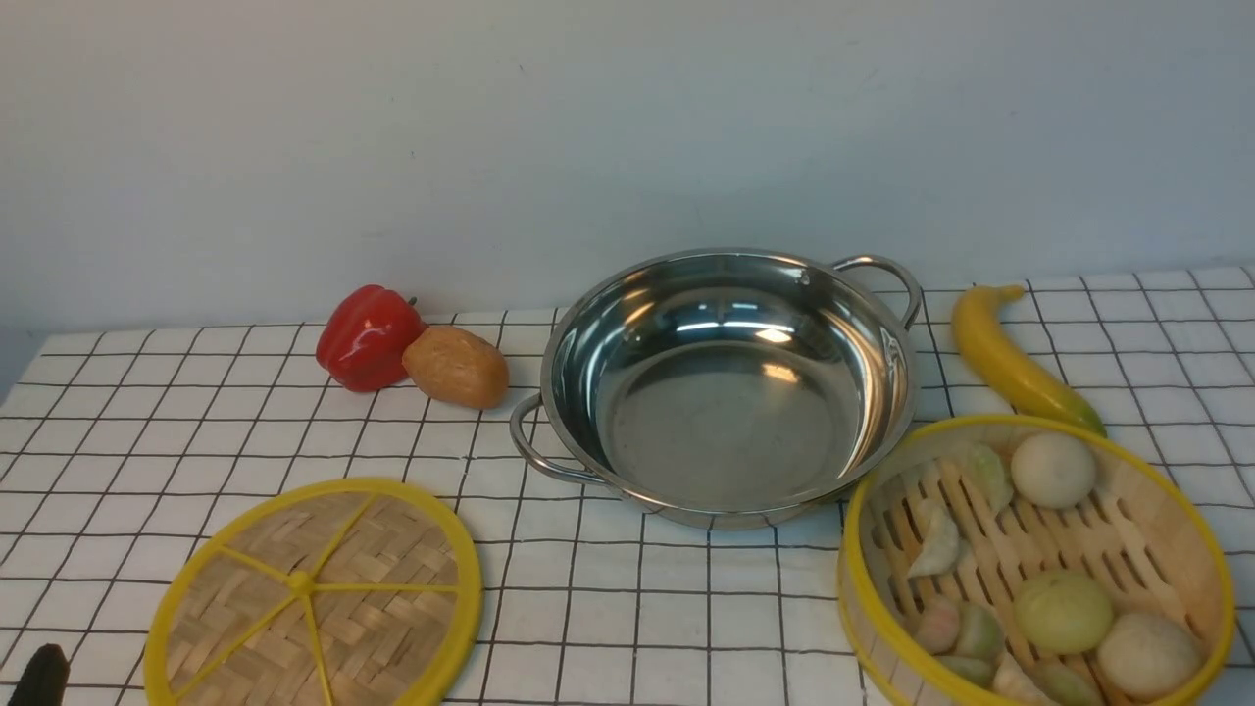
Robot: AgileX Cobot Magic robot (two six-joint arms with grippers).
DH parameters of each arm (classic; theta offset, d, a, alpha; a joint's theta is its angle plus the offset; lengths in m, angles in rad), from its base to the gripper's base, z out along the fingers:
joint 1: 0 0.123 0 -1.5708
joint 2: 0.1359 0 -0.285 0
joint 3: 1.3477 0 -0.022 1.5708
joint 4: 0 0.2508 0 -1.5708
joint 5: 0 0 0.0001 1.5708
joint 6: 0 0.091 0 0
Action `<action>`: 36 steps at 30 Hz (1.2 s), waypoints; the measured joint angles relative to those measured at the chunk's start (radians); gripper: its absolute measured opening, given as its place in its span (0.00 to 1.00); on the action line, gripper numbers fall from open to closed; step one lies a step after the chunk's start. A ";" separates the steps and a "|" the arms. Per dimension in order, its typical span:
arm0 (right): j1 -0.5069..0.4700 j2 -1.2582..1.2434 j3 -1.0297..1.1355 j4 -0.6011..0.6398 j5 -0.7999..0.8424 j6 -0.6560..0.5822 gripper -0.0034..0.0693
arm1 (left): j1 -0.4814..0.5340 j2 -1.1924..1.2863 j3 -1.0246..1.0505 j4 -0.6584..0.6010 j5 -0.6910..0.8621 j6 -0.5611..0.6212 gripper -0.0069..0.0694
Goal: Place the steamer in the pot on the white tablecloth, and put the lid on the steamer.
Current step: 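Reach for and grasp the rim of the bamboo steamer holding the buns with the right gripper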
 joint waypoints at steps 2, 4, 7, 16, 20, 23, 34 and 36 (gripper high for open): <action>0.000 0.000 0.000 0.000 0.000 0.000 0.38 | 0.000 0.000 0.000 -0.024 -0.001 -0.029 0.41; 0.000 0.000 0.000 0.011 -0.006 0.014 0.38 | 0.000 0.000 0.000 -0.110 -0.002 -0.103 0.41; 0.000 0.000 0.000 0.103 -0.067 0.097 0.38 | 0.000 0.000 0.000 -0.282 -0.002 -0.261 0.41; 0.000 0.000 0.000 0.394 -0.173 0.271 0.38 | 0.000 0.000 0.000 -0.427 -0.004 -0.385 0.41; 0.000 0.000 0.000 0.415 -0.182 0.282 0.38 | 0.000 0.000 0.000 -0.428 -0.016 -0.385 0.41; 0.000 0.000 0.000 0.416 -0.183 0.283 0.38 | 0.000 0.000 0.000 -0.429 -0.035 -0.385 0.41; 0.000 0.013 -0.068 0.441 -0.774 0.479 0.38 | 0.000 0.010 -0.113 -0.318 -0.434 -0.289 0.41; 0.000 0.048 -0.153 0.350 -0.782 0.485 0.38 | 0.000 0.050 -0.191 -0.260 -0.420 -0.221 0.41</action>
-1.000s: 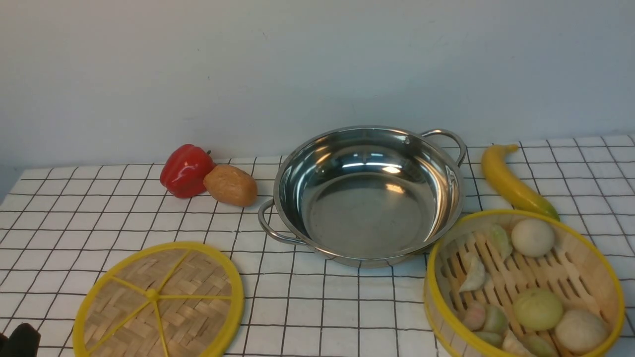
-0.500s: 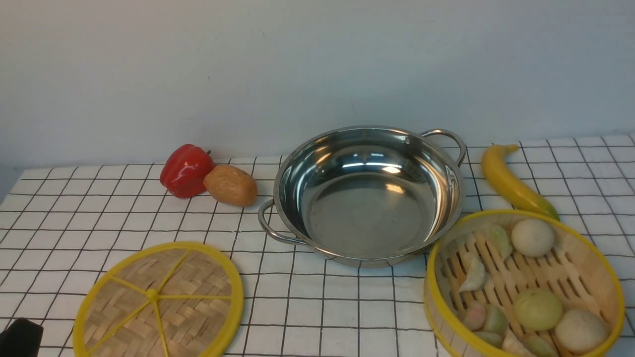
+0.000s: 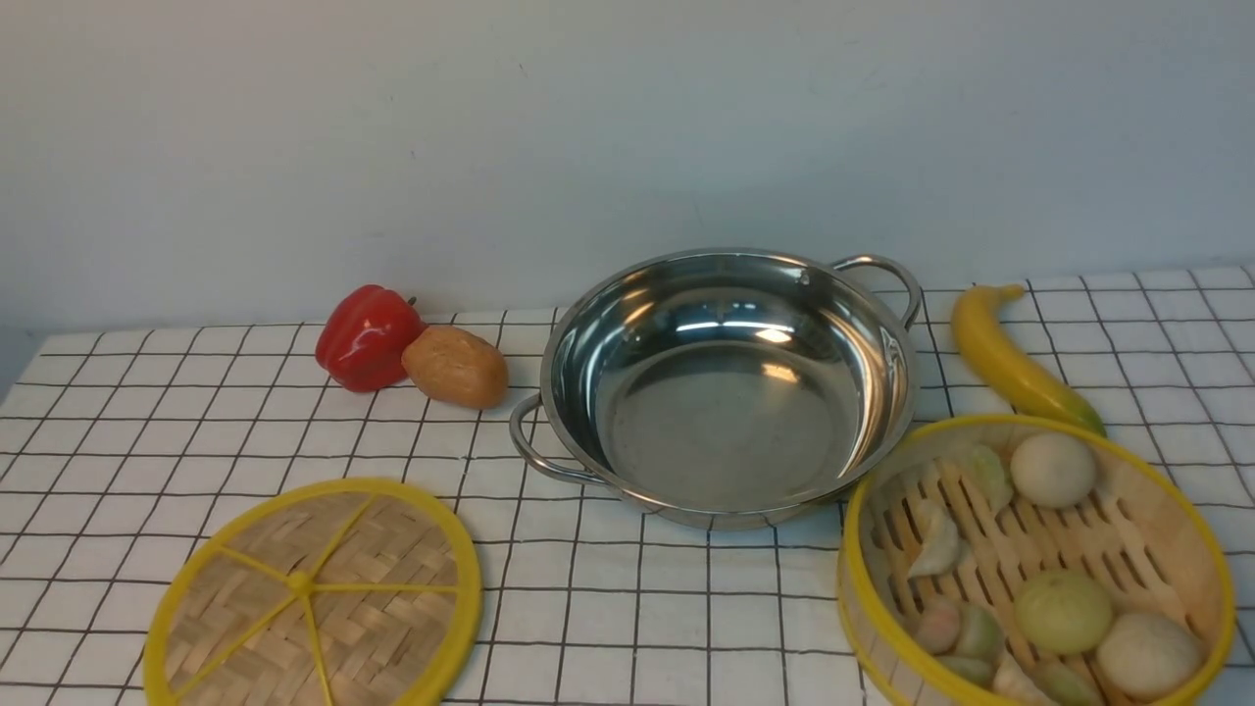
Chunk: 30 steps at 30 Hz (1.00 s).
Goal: Place the steamer in the pot on the white tablecloth, and put the lid on the steamer.
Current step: 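Reach for and grasp the rim of the bamboo steamer holding the buns with the right gripper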
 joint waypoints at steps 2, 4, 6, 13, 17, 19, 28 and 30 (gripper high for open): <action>0.000 0.060 -0.116 -0.143 0.090 0.017 0.38 | 0.000 0.075 -0.090 0.040 0.076 0.070 0.41; 0.000 0.137 -0.226 -0.299 0.232 0.061 0.38 | 0.000 0.164 -0.175 0.049 0.185 0.107 0.41; 0.000 0.223 -0.337 -0.457 0.420 0.128 0.38 | 0.000 0.281 -0.252 0.052 0.330 0.127 0.41; 0.001 0.469 -0.536 -0.568 0.986 0.135 0.38 | 0.000 0.652 -0.417 0.052 0.724 0.138 0.41; 0.026 0.706 -0.564 -0.357 1.323 -0.234 0.38 | 0.000 0.887 -0.494 0.060 0.894 0.155 0.41; 0.030 0.800 -0.564 -0.246 1.396 -0.388 0.38 | 0.000 0.956 -0.508 0.067 0.924 0.179 0.41; 0.030 1.146 -0.564 -0.073 1.447 -0.636 0.38 | 0.000 1.132 -0.518 0.111 0.955 0.262 0.41; 0.030 1.225 -0.565 -0.073 1.441 -0.644 0.38 | 0.000 1.149 -0.518 0.112 0.961 0.273 0.41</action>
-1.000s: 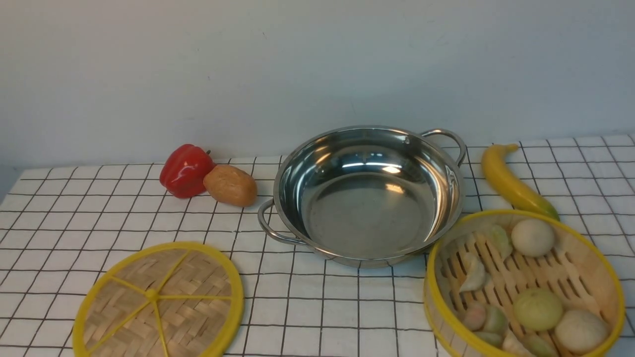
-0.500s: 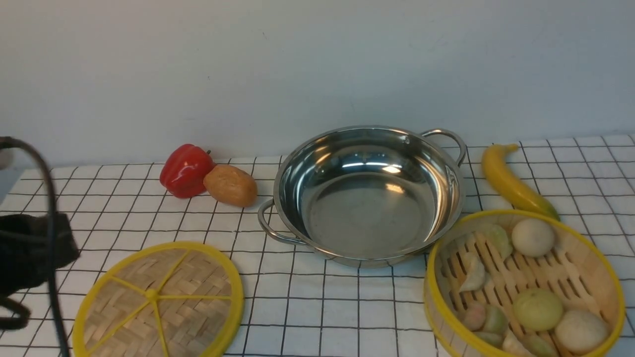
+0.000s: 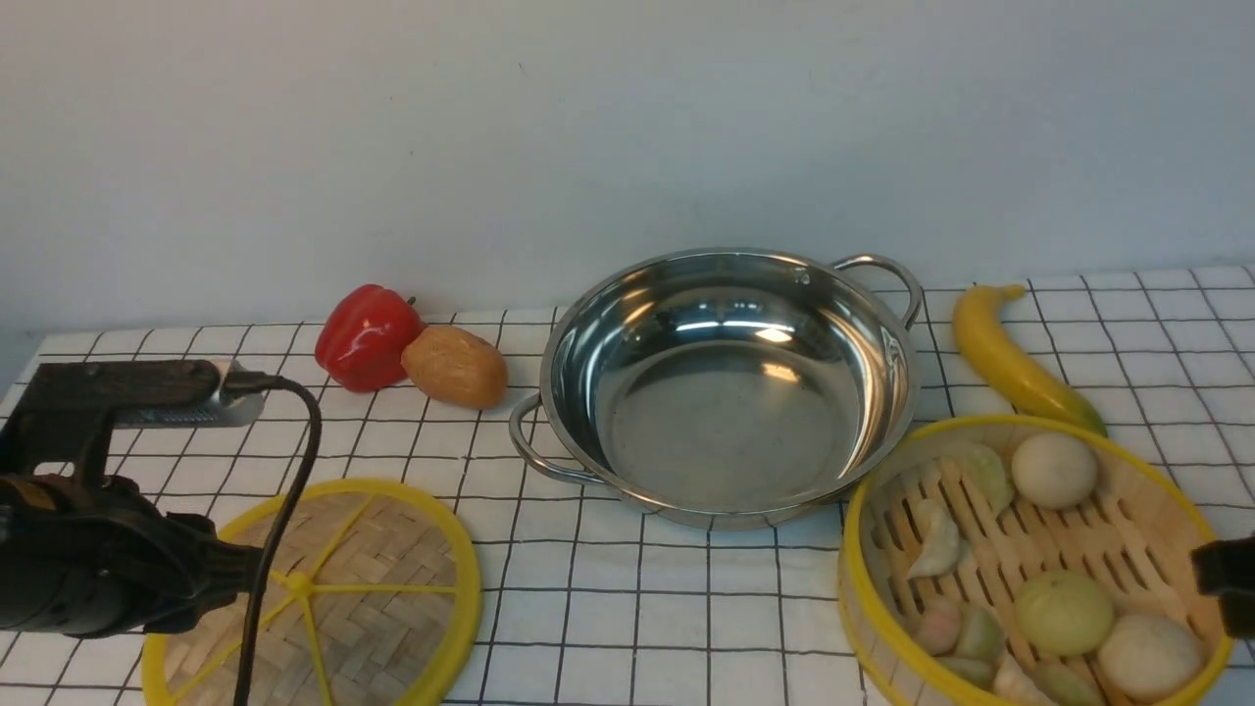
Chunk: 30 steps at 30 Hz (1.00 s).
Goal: Place the steamer in the pot on the white tablecloth, and put the lid on the steamer.
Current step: 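Reach for and grasp the rim of the bamboo steamer holding the buns with the right gripper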
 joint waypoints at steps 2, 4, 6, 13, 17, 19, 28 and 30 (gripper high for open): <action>0.000 0.044 0.000 -0.001 -0.013 -0.002 0.38 | 0.000 0.003 0.000 0.000 0.000 0.003 0.41; 0.000 0.099 0.000 -0.010 -0.045 -0.002 0.38 | 0.000 0.004 0.000 0.001 0.000 0.003 0.41; 0.000 0.114 -0.001 -0.012 -0.058 -0.002 0.38 | 0.000 0.004 0.000 0.001 0.000 0.003 0.41; 0.000 0.142 -0.002 -0.035 -0.140 0.044 0.38 | 0.000 0.005 0.000 0.000 0.000 0.003 0.41; 0.000 0.142 -0.002 -0.092 -0.187 0.112 0.38 | 0.000 0.005 0.000 0.000 0.000 0.003 0.41; 0.000 0.142 -0.002 -0.125 -0.203 0.148 0.38 | 0.000 0.005 0.000 0.000 0.000 0.003 0.41; 0.000 0.142 -0.004 -0.187 -0.261 0.222 0.38 | 0.000 0.005 0.000 0.000 0.000 0.003 0.41; 0.000 0.147 -0.004 -0.188 -0.269 0.223 0.38 | 0.000 0.005 0.000 0.000 0.000 0.003 0.41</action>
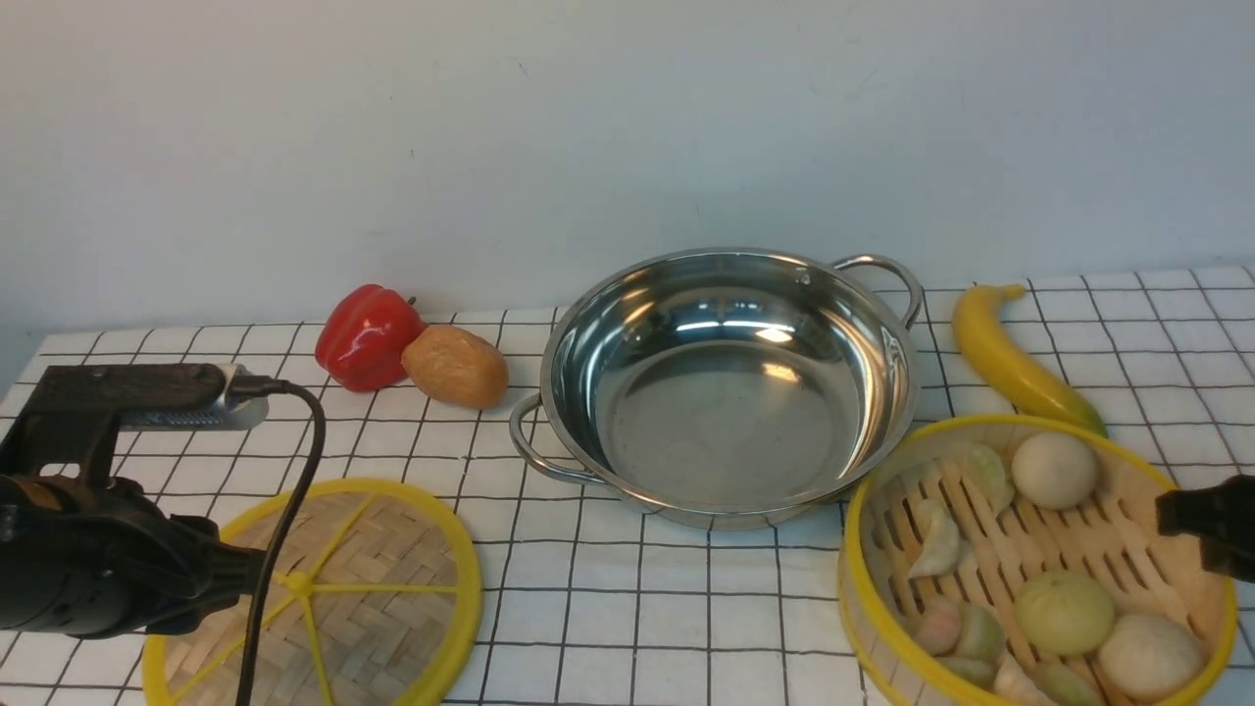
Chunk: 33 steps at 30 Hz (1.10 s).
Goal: Place the steamer in the pot on the white tablecloth, and put the lid on the steamer.
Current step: 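Reach for and grasp the rim of the bamboo steamer holding the buns with the right gripper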
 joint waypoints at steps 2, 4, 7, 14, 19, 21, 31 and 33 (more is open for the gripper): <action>0.000 0.009 0.000 0.000 -0.005 0.000 0.38 | 0.000 0.000 0.000 0.000 0.000 0.000 0.41; 0.000 0.043 -0.001 0.000 -0.008 0.003 0.38 | 0.000 0.000 0.000 0.000 0.000 0.000 0.41; 0.000 0.088 -0.001 0.000 -0.011 0.004 0.38 | 0.000 0.000 0.000 0.000 0.000 0.000 0.41; 0.000 0.171 -0.014 0.001 -0.015 0.007 0.24 | 0.000 0.000 0.000 0.000 0.000 0.000 0.41; 0.000 0.182 -0.060 -0.018 0.061 -0.004 0.13 | 0.000 0.001 0.000 0.000 0.000 0.000 0.41; 0.001 0.184 -0.106 -0.025 0.133 -0.004 0.13 | 0.000 0.001 0.000 -0.001 0.000 0.000 0.41; 0.001 0.184 -0.345 -0.108 0.474 -0.076 0.13 | 0.000 0.001 0.000 -0.001 0.000 0.000 0.41; 0.001 0.184 -0.379 -0.109 0.508 -0.089 0.13 | 0.000 0.001 0.000 -0.001 0.000 0.001 0.41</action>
